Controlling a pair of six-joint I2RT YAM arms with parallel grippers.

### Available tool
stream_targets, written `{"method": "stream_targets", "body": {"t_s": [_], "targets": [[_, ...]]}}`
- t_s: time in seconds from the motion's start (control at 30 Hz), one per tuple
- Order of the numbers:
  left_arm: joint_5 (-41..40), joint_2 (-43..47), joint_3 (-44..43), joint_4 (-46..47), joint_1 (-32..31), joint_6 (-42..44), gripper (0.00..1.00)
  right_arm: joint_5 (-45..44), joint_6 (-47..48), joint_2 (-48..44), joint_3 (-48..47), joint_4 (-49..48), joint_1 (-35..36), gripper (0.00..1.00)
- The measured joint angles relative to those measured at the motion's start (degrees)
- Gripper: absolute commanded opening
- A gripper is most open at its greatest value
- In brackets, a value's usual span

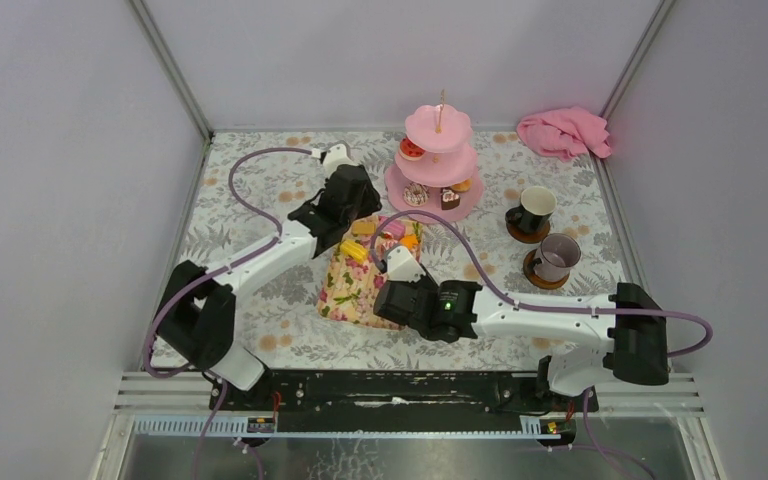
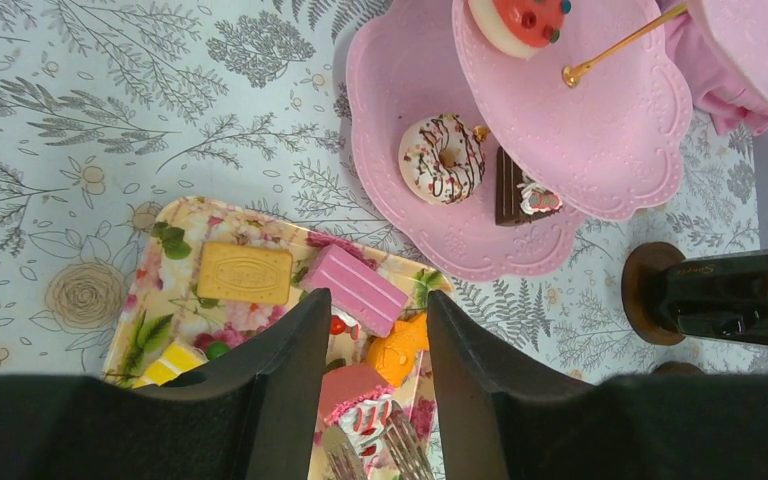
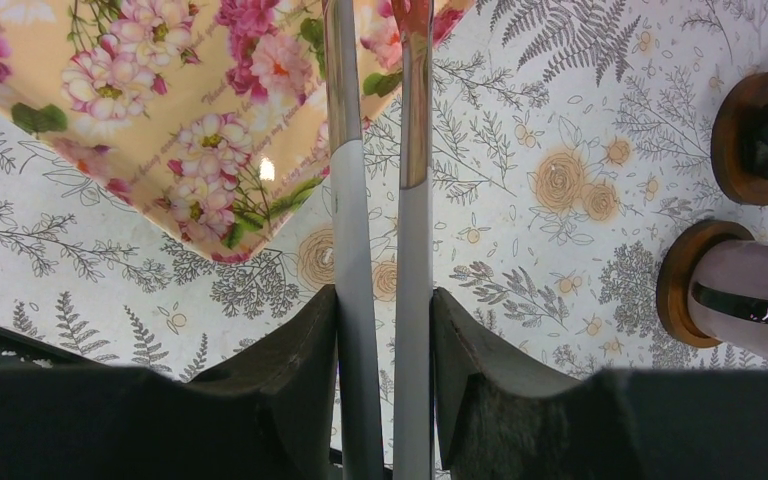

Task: Serve the afternoon tea
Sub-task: Pick up the desert from the tray, then place the desert on the desert table.

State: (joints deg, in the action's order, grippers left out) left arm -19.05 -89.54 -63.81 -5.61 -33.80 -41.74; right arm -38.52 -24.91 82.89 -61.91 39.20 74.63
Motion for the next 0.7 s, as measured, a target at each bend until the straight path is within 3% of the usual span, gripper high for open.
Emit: {"method": "stream_targets", "body": {"t_s": [0.7], "targets": [[-2.2, 5.9, 5.3, -0.1, 0.5, 0.0, 0.49, -7.0, -1.3, -4.9, -8.8, 8.2, 0.4, 0.00]]}}
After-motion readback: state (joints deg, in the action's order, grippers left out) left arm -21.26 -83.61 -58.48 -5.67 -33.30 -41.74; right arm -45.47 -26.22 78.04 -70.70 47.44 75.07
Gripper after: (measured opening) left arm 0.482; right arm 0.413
